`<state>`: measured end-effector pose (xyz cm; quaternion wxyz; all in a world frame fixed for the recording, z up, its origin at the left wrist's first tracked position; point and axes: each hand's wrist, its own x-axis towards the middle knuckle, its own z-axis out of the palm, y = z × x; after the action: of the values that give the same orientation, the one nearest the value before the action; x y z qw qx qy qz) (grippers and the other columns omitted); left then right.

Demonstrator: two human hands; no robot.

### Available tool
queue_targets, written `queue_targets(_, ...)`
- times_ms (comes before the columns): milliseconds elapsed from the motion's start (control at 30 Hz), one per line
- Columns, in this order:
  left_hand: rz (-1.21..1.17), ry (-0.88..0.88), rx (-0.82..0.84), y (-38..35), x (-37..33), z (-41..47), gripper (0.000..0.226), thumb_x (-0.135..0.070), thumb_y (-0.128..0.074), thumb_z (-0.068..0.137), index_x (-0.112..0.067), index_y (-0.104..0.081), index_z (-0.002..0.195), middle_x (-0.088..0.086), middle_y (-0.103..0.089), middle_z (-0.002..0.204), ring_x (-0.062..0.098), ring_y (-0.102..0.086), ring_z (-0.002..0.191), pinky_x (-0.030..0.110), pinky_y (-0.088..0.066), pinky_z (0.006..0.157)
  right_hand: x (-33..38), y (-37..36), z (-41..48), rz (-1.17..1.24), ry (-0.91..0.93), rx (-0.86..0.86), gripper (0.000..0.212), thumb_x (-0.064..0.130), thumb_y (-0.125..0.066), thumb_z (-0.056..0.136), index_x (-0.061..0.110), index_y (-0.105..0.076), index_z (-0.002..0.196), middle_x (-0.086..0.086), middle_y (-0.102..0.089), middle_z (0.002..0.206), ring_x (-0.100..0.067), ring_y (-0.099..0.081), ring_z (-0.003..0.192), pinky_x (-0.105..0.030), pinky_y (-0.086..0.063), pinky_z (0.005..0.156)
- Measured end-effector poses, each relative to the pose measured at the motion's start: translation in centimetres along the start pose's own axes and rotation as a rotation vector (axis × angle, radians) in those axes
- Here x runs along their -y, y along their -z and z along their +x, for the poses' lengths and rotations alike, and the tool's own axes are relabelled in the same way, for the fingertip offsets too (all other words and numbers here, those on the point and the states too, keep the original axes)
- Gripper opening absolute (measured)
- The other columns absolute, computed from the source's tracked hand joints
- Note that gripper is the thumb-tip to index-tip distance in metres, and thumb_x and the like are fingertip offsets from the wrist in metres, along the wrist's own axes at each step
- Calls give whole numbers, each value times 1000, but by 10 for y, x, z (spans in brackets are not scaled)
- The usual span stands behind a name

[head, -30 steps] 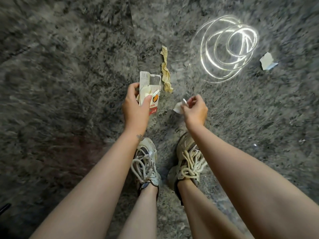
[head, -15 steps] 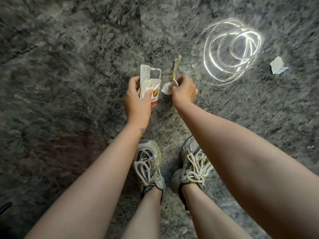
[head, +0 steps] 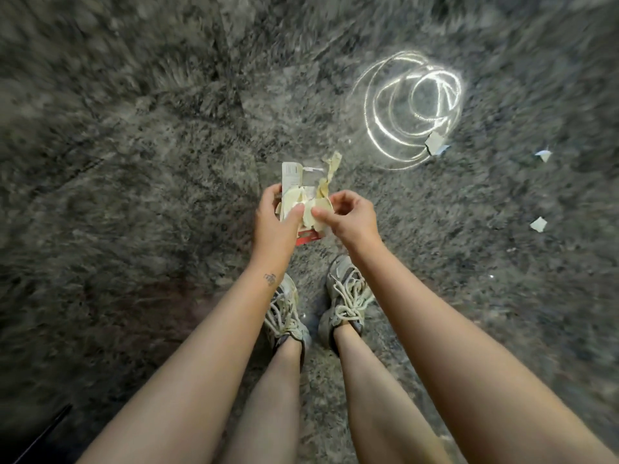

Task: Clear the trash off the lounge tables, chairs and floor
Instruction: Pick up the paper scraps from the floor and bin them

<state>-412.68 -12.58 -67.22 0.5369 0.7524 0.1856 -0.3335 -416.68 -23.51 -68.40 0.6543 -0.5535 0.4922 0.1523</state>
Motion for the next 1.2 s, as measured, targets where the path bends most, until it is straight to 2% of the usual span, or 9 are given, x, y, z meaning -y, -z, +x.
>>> queue_targets(100, -69, 68, 67, -14, -29, -23, 26, -4, -43, 94, -14, -49, 117, -3, -60, 95, 1, -63, 73, 15, -49, 50, 24, 15, -25, 1, 49, -42, 28, -2, -74, 71, 17, -52, 71, -4, -56, 75, -21, -52, 75, -35, -48, 69)
queue_targets(267, 147, 2, 178, -46, -70, -52, 17, -18, -46, 94, -25, -47, 109, -1, -51, 110, 25, -56, 104, 50, -52, 84, 55, 50, -62, 33, 130, -100, 24, 0, -72, 75, 16, -54, 70, 0, -52, 69, -16, -48, 68, -33, -45, 68)
queue_targets(333, 201, -55, 232, -63, -85, -60, 21, -20, -53, 91, -25, -47, 110, -12, -43, 102, 23, -53, 107, 46, -51, 86, 65, 73, -68, 77, 161, -115, 18, -2, -70, 77, 10, -56, 74, 0, -55, 67, -12, -49, 64, -26, -46, 65)
queue_targets(433, 385, -156, 268, -91, -103, -67, 37, -20, -60, 86, -18, -48, 121, -5, -46, 108, 16, -50, 101, 28, -45, 80, 74, 112, -65, 99, 199, -80, 15, -7, -66, 77, 6, -59, 80, 1, -55, 67, -6, -46, 58, -17, -42, 59)
queue_targets(600, 315, -24, 336, -153, -120, -62, 37, -12, -59, 88, -12, -46, 123, 16, -52, 122, 31, -55, 110, 53, -50, 87, 69, 177, -42, 263, 98, 25, 14, -8, -66, 77, 3, -64, 86, -3, -63, 71, 2, -58, 57, -13, -49, 58)
queue_targets(767, 170, 58, 328, -215, -137, -59, 22, -10, -59, 89, -19, -50, 107, 9, -61, 107, 18, -64, 87, 26, -56, 55, 78, 247, -12, 337, 16, 142, 18, -6, -64, 79, 8, -67, 89, 8, -69, 64, 0, -63, 61, -13, -50, 61)
queue_targets(900, 145, 111, 361, -254, -154, -57, 31, -9, -63, 86, -13, -51, 114, 7, -63, 104, 16, -67, 86, 31, -58, 60, 96, 287, 8, 311, -29, 182, 22, -6, -59, 83, -9, -62, 105, 10, -64, 58, 1, -54, 52, -12, -43, 55)
queue_targets(1067, 193, 58, 331, -282, -165, -43, 27, -4, -63, 85, -10, -54, 109, 2, -63, 91, 0, -66, 66, 19, -51, 48, 113, 303, 30, 343, -57, 252, 19, -6, -54, 87, -2, -61, 104, 4, -64, 59, -4, -56, 52, -17, -49, 60)
queue_targets(1200, 226, 15, 248, -289, -162, -23, 21, -5, -65, 84, -13, -58, 102, 1, -65, 86, 3, -65, 64, 16, -49, 49, 116, 295, 48, 393, -76, 76, 10, -8, -64, 79, 0, -59, 78, 1, -63, 51, -5, -59, 44, -15, -51, 49)
